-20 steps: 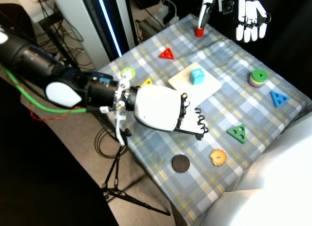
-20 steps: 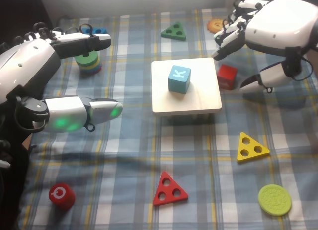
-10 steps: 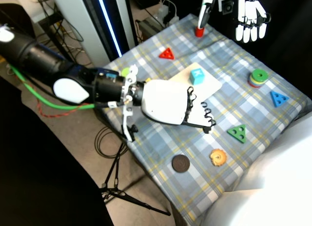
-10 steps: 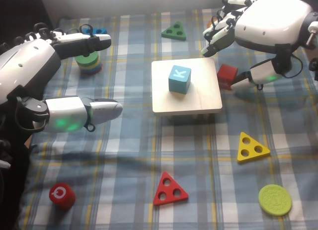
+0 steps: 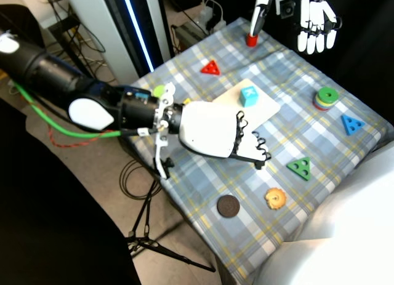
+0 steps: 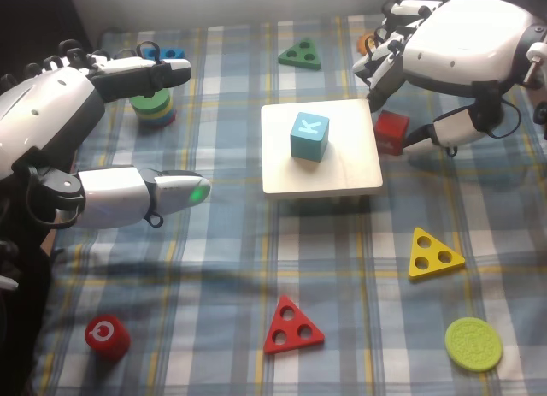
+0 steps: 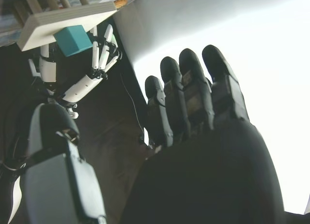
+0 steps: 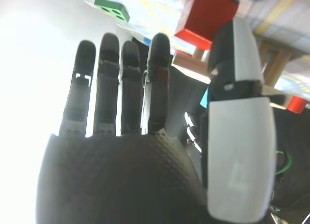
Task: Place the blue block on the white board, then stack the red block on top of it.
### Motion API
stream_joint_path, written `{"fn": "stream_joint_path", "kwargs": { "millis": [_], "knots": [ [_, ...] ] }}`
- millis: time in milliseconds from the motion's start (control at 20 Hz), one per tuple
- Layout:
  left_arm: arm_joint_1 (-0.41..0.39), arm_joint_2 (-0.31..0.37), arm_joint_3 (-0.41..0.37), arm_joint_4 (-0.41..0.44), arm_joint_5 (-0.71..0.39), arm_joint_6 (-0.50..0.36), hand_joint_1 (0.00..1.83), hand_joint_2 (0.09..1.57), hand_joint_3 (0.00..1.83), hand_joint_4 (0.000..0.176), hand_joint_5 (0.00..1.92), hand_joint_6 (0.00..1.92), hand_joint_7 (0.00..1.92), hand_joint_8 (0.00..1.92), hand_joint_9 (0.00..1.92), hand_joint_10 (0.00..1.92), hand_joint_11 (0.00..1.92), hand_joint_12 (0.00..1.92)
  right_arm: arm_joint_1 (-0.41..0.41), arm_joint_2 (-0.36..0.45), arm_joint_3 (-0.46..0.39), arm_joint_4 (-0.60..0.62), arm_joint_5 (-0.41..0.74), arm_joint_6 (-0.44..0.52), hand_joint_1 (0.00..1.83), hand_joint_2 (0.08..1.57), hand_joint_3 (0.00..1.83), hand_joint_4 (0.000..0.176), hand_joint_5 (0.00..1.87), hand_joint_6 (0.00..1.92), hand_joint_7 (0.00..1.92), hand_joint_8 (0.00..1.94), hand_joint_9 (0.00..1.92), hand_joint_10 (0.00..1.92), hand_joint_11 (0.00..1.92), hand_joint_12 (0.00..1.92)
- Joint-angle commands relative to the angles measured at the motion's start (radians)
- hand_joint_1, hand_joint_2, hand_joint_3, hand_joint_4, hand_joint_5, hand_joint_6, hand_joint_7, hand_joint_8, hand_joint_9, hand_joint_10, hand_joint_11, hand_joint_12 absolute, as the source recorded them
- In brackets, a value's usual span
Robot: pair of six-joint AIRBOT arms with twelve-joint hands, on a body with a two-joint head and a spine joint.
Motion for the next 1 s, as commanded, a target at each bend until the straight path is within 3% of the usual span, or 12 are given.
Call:
{"fn": "stream_joint_path", "kwargs": {
  "millis": [0,100,150,200,300,350,450,600,650,700,750,950],
  "knots": [
    [-0.008,-0.005,-0.001,0.036,-0.116,-0.006,0.76,0.89,0.00,0.106,0.46,0.00,0.47,0.00,0.35,0.00,0.00,0.58,0.011,0.000,-0.001,0.019,0.088,-0.001,1.07,0.97,0.00,0.006,0.90,0.02,0.56,0.00,0.48,0.00,0.00,0.95],
    [-0.008,-0.005,-0.001,0.036,-0.116,-0.006,0.74,0.89,0.00,0.091,0.47,0.00,0.45,0.00,0.33,0.00,0.00,0.56,0.011,0.000,-0.001,0.019,0.087,-0.001,1.08,0.96,0.00,0.016,0.94,0.03,0.56,0.00,0.47,0.00,0.00,0.91],
    [-0.008,-0.005,-0.001,0.036,-0.116,-0.006,0.75,0.89,0.00,0.088,0.47,0.00,0.44,0.00,0.32,0.00,0.00,0.53,0.011,0.000,-0.001,0.019,0.086,-0.001,1.08,1.04,0.01,0.097,1.05,0.65,0.57,0.01,0.49,0.01,0.02,0.92],
    [-0.008,-0.005,-0.001,0.036,-0.116,-0.006,0.74,0.90,0.00,0.090,0.46,0.00,0.45,0.00,0.32,0.00,0.00,0.55,0.011,0.000,-0.001,0.019,0.086,-0.001,1.08,1.07,0.01,0.081,1.03,0.86,0.58,0.01,0.50,0.01,0.04,0.92],
    [-0.008,-0.005,-0.001,0.036,-0.116,-0.006,0.76,0.89,0.00,0.094,0.46,0.00,0.44,0.00,0.31,0.00,0.00,0.51,0.011,0.000,-0.002,0.019,0.086,-0.001,1.09,1.09,0.00,0.043,1.02,0.92,0.58,0.00,0.50,0.00,0.04,0.92],
    [-0.008,-0.005,-0.002,0.036,-0.116,-0.006,0.75,0.90,0.00,0.093,0.46,0.00,0.44,0.00,0.31,0.00,0.00,0.53,0.011,0.000,-0.002,0.019,0.086,-0.001,1.10,1.09,0.00,0.006,1.02,0.92,0.59,0.00,0.50,0.00,0.05,0.92],
    [-0.008,-0.005,-0.002,0.036,-0.116,-0.006,0.74,0.90,0.00,0.089,0.47,0.00,0.46,0.00,0.33,0.00,0.00,0.59,0.011,0.000,-0.003,0.020,0.087,-0.001,1.10,1.09,0.00,0.000,1.02,0.92,0.58,0.00,0.50,0.00,0.05,0.91],
    [-0.006,-0.004,-0.002,0.036,-0.117,-0.006,0.75,0.90,0.00,0.100,0.47,0.00,0.46,0.00,0.33,0.00,0.00,0.59,0.011,0.000,-0.005,0.026,0.087,-0.001,1.07,1.10,0.00,0.070,1.00,0.96,0.58,0.00,0.50,0.00,0.05,0.90],
    [-0.006,-0.004,-0.002,0.036,-0.117,-0.006,0.75,0.90,0.00,0.105,0.46,0.00,0.46,0.00,0.33,0.00,0.00,0.59,0.011,0.000,-0.005,0.026,0.087,-0.001,1.05,1.09,0.00,0.119,1.00,0.94,0.56,0.00,0.49,0.00,0.04,0.89],
    [-0.006,-0.004,-0.002,0.035,-0.117,-0.006,0.75,0.90,0.00,0.094,0.47,0.00,0.46,0.00,0.33,0.00,0.00,0.59,0.011,0.000,-0.006,0.026,0.087,-0.001,1.07,0.98,0.00,0.039,0.84,0.43,0.55,0.00,0.47,0.01,0.03,0.88],
    [-0.006,-0.004,-0.002,0.035,-0.117,-0.006,0.75,0.90,0.00,0.091,0.46,0.00,0.46,0.00,0.33,0.00,0.00,0.59,0.011,0.000,-0.007,0.026,0.087,-0.001,1.08,0.94,0.00,0.009,0.83,0.16,0.55,0.00,0.49,0.01,0.06,0.88],
    [-0.006,-0.004,-0.002,0.035,-0.117,-0.006,0.76,0.89,0.00,0.092,0.47,0.00,0.46,0.00,0.33,0.00,0.00,0.59,0.011,0.000,-0.007,0.025,0.087,-0.001,1.04,0.92,0.00,0.010,0.78,0.00,0.53,0.00,0.49,0.00,0.05,0.94]
  ]
}}
